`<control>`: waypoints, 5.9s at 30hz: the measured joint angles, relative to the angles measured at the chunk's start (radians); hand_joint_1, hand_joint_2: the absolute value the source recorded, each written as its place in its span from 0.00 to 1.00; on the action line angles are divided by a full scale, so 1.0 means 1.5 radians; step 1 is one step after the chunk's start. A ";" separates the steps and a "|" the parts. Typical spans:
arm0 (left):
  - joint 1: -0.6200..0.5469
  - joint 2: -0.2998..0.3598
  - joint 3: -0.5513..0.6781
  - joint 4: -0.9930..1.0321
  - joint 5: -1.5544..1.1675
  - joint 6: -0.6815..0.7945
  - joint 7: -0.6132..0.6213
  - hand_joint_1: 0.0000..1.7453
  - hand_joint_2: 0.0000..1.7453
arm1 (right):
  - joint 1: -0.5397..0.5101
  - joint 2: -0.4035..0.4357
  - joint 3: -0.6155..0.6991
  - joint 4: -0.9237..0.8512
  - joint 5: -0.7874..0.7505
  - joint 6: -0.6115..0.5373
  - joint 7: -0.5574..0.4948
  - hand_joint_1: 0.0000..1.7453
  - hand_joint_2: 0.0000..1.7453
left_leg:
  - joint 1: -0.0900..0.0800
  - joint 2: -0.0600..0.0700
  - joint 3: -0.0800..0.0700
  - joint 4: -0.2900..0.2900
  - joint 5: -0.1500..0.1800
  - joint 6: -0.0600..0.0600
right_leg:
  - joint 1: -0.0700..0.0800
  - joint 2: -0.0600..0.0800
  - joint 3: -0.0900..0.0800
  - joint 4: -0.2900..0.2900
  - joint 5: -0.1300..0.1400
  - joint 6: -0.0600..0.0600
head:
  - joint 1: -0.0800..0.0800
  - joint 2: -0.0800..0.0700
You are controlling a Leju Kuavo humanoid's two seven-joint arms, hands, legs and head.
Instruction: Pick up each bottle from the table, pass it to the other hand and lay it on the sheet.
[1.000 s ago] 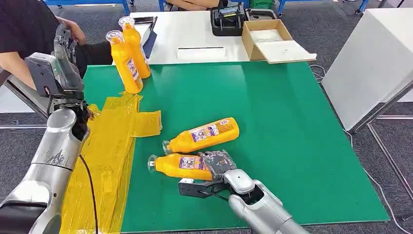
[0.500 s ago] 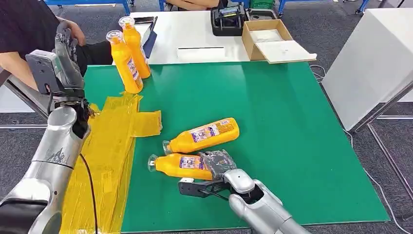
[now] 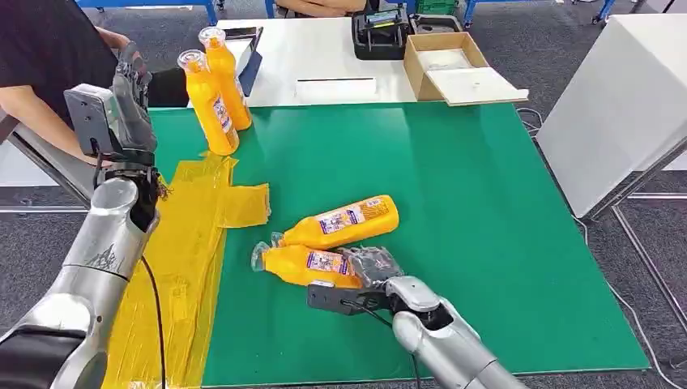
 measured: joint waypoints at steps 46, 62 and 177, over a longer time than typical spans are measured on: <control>0.081 -0.088 -0.146 -0.144 0.426 -0.256 0.180 0.00 1.00 | -0.308 0.125 -0.163 -0.044 -0.399 -0.042 -0.116 1.00 1.00 | -0.001 -0.001 -0.010 0.000 0.003 0.002 | -0.001 -0.001 -0.009 0.001 0.001 0.002 | 0.000 0.000; 0.085 -0.100 -0.118 -0.217 0.384 -0.196 0.164 0.00 1.00 | -0.250 0.163 -0.070 0.015 -0.392 -0.059 -0.121 1.00 1.00 | -0.001 -0.001 -0.010 0.000 0.003 0.002 | -0.001 -0.001 -0.009 0.001 0.001 0.002 | 0.000 0.000; 0.105 -0.030 -0.009 -0.205 -0.032 -0.042 0.125 1.00 1.00 | -0.091 -0.002 -0.194 -0.131 -0.300 -0.080 -0.088 0.00 0.00 | -0.001 -0.002 -0.011 0.000 0.003 0.002 | -0.001 -0.002 -0.009 0.001 0.001 0.002 | 0.000 0.000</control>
